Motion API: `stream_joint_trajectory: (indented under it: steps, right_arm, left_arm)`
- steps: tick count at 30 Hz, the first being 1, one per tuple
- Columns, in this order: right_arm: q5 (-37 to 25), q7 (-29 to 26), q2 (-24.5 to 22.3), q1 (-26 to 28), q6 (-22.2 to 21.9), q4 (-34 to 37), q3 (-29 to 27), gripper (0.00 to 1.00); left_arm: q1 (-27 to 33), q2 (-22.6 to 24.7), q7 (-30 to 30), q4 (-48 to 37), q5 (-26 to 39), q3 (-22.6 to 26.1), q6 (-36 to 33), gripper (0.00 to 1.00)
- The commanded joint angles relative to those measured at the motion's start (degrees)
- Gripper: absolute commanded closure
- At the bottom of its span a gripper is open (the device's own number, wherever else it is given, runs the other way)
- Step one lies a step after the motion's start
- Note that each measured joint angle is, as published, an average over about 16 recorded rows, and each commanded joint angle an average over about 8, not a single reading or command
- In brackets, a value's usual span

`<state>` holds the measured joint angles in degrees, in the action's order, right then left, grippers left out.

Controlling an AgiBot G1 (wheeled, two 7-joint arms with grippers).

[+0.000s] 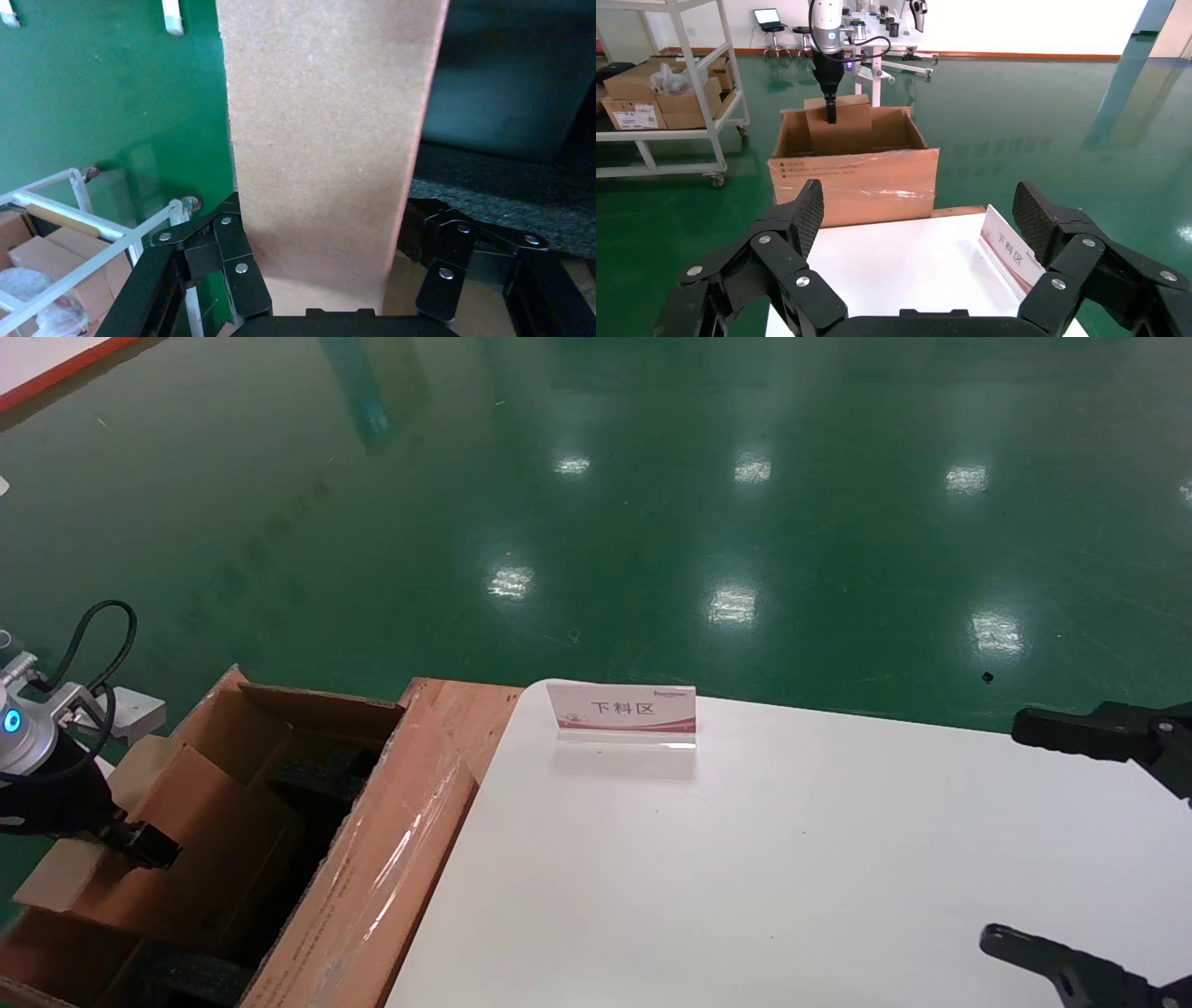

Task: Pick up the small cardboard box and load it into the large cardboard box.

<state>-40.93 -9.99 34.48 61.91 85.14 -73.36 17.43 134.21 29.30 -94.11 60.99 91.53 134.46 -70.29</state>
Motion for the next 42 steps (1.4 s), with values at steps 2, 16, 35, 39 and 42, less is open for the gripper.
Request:
stream_joint_trajectory:
  steps: [2, 16, 35, 39, 42]
  right_arm:
    - [0.0, 0.0, 0.0, 0.0, 0.0, 0.0, 0.0, 0.00]
    - [0.0, 0.0, 0.0, 0.0, 0.0, 0.0, 0.0, 0.00]
    - [0.0, 0.0, 0.0, 0.0, 0.0, 0.0, 0.0, 0.00]
    - [0.0, 0.0, 0.0, 0.0, 0.0, 0.0, 0.1, 0.00]
    - [0.0, 0.0, 0.0, 0.0, 0.0, 0.0, 0.1, 0.00]
  left_arm:
    - [0.0, 0.0, 0.0, 0.0, 0.1, 0.0, -0.1, 0.00]
    - [0.1, 0.0, 0.1, 0.0, 0.1, 0.0, -0.2, 0.00]
    - [7.6, -0.1, 8.7, 14.0, 1.0, -5.1, 6.7, 0.00]
    - [8.9, -0.3, 12.8, 16.4, -1.6, -7.5, 10.2, 0.00]
    - [8.9, 0.1, 15.7, 16.6, -4.2, -9.0, 12.1, 0.00]
